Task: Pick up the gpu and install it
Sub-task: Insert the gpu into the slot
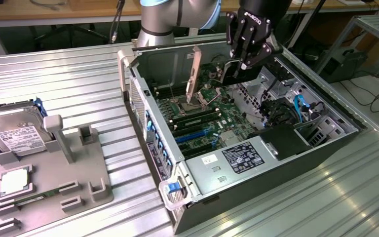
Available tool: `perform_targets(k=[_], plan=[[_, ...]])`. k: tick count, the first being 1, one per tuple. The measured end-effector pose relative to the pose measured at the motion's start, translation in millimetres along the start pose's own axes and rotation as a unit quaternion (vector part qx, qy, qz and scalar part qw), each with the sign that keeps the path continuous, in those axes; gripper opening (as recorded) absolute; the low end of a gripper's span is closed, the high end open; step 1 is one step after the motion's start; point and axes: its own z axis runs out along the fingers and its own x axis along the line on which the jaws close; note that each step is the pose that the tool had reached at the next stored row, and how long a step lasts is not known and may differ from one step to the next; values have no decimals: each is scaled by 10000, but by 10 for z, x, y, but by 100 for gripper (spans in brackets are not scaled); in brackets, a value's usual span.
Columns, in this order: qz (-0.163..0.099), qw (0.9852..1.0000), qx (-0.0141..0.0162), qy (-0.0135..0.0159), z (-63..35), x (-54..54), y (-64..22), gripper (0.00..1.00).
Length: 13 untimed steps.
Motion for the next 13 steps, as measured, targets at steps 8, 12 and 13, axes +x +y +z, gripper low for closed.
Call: perform_targets(k=[8, 12, 13], plan=[[0, 10000, -4, 0, 45, 0, 0, 27], [0, 10000, -4, 0, 66, 0, 1, 27], [0, 10000, -4, 0, 69, 0, 1, 27]])
